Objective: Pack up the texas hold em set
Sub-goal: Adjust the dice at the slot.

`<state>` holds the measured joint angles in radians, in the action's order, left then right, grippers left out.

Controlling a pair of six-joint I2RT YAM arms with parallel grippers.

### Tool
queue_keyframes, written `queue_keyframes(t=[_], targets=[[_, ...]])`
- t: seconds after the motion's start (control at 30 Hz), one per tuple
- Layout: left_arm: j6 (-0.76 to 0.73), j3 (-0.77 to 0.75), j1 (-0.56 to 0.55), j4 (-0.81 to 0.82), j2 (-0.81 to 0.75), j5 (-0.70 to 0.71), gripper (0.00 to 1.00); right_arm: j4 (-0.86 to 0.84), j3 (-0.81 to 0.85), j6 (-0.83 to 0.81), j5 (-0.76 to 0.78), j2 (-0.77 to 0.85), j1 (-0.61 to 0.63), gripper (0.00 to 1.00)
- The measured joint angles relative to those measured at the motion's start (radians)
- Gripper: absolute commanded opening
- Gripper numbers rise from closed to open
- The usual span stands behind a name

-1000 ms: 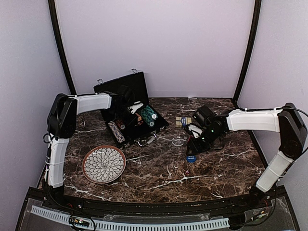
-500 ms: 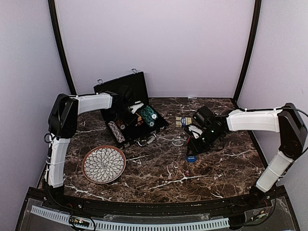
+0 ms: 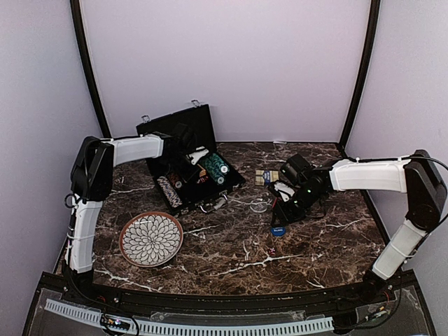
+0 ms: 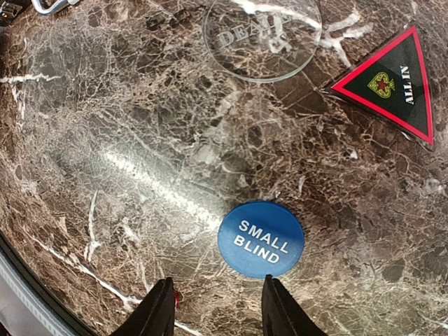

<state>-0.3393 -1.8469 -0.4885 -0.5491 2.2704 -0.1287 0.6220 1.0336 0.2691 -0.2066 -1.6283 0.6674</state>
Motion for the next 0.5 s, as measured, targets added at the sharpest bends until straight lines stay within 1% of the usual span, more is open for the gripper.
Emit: queue_keyframes(t=[0.4,0.5], targets=[[0.014,0.0,0.003,-0.007,-0.007,-0.056,0.06,0.0,0.0,-0.003,0.0,0.0,0.0,0.43],[0.016,0.002,0.002,-0.008,-0.028,-0.073,0.11,0.0,0.0,-0.002,0.0,0.0,0.0,0.44]])
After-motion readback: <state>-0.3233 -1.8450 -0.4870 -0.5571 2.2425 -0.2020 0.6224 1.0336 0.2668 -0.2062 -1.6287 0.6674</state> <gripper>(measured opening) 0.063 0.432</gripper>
